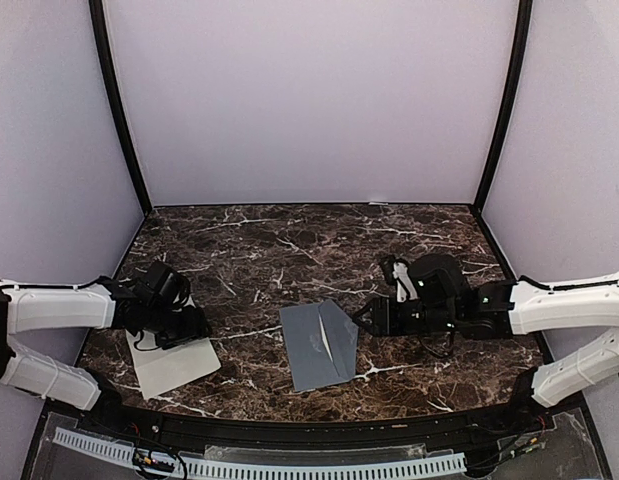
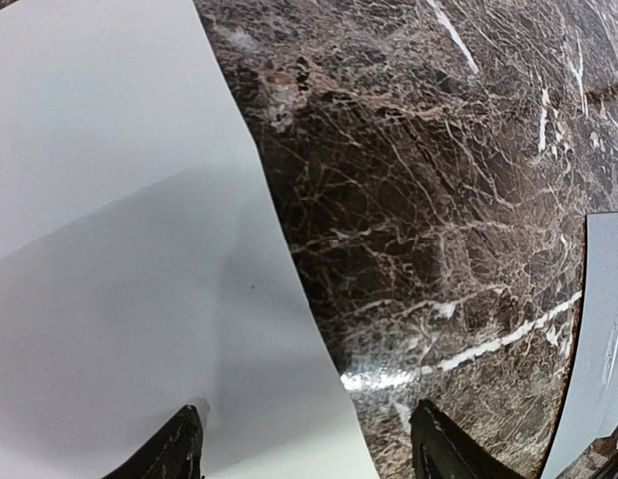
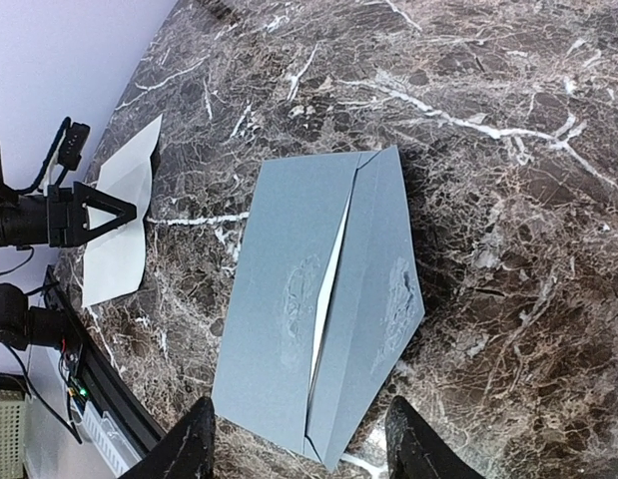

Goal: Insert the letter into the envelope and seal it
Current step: Place the letter in the envelope, then pick up the letter from the center of the board.

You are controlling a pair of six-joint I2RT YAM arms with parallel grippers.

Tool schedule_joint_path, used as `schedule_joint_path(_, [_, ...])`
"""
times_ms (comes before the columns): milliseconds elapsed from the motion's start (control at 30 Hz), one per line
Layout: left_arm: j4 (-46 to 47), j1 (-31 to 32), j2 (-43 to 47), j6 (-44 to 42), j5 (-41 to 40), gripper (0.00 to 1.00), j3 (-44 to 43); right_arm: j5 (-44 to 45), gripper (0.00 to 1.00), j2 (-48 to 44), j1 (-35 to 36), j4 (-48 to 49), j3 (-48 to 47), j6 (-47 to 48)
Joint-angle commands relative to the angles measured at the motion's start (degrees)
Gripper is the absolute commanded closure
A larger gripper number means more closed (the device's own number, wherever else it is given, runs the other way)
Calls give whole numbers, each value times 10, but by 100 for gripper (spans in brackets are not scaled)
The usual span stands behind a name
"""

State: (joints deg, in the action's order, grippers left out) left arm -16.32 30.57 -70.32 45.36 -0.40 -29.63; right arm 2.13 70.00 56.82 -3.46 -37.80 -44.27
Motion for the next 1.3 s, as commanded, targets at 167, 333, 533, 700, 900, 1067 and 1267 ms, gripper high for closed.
schedule_joint_path(167, [40, 48, -19, 28, 31, 30, 16, -19, 46, 39, -4, 32, -16, -4])
schedule_joint_path(333, [72, 69, -49, 40, 43, 30, 16, -19, 45, 41, -4, 32, -14, -6])
schedule_joint_path(533, [129, 103, -91, 51, 58, 30, -2, -19, 45, 44, -4, 32, -14, -7])
schedule_joint_path(700, [159, 133, -134, 50, 66, 30, -33, -19, 45, 48, -4, 31, -14, -8])
schedule_joint_path(900, [202, 167, -169, 42, 69, 30, -64, -18, 45, 42, -4, 26, -14, -10])
schedule_joint_path(1067, [215, 172, -122, 28, 67, 29, -83, -17, 45, 43, -4, 18, -18, -9])
schedule_joint_path(1267, [185, 110, -52, 7, 98, 25, -80, -19, 45, 53, -4, 20, -24, -7])
